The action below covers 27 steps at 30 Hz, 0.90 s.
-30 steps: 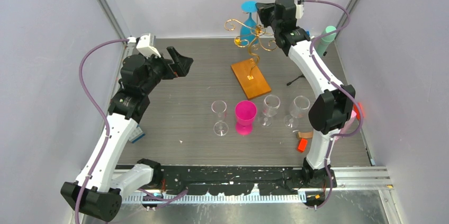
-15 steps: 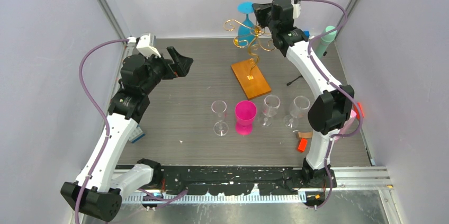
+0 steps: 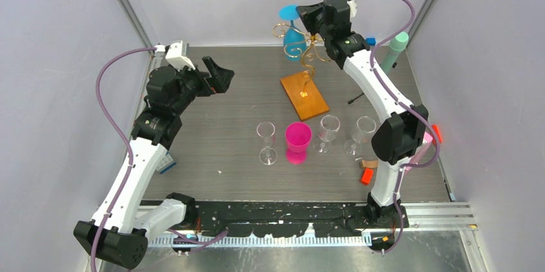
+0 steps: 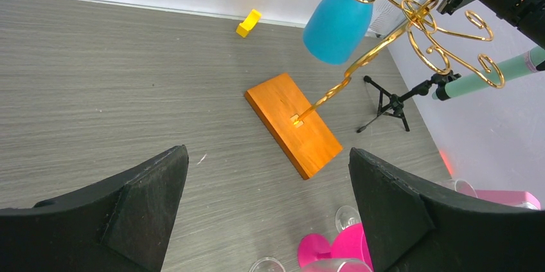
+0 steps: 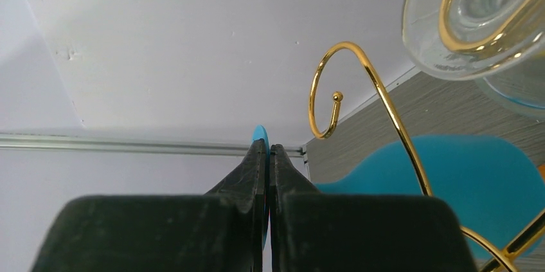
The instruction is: Take the wine glass off the wine glass rack
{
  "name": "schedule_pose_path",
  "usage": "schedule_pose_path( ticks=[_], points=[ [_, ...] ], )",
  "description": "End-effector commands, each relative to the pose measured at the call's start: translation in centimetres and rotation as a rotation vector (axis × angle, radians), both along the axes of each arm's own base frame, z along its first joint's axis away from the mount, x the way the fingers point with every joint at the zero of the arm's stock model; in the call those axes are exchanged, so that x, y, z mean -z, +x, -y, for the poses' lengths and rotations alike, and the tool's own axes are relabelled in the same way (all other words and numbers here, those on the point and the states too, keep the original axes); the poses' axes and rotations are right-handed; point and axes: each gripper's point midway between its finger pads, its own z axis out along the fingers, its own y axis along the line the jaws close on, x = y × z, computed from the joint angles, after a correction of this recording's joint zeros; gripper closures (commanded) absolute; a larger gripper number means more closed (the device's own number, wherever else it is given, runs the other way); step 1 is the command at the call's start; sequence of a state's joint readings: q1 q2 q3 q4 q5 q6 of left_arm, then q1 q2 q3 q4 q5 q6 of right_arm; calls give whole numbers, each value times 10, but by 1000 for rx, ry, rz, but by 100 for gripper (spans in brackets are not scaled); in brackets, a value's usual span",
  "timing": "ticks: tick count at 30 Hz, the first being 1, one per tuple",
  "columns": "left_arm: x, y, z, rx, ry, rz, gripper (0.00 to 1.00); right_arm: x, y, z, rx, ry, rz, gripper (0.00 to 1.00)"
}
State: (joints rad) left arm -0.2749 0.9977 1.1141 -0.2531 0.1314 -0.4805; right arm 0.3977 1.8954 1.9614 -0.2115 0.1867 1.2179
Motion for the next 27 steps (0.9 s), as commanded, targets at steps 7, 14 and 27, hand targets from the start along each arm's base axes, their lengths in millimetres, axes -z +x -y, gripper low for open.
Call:
schedule_pose_path(
  ticks=[7,14,27],
  points=[
    [-13,-5,-2,-2,9,49,2,-70,-7,-17,-115,31,209,99],
    [-13,-4,-3,-4,11,50,2,-75,-5,-42,-231,20,279,100],
    [-15,-4,-3,-8,10,48,2,-101,-20,-96,-496,51,451,100]
  ],
)
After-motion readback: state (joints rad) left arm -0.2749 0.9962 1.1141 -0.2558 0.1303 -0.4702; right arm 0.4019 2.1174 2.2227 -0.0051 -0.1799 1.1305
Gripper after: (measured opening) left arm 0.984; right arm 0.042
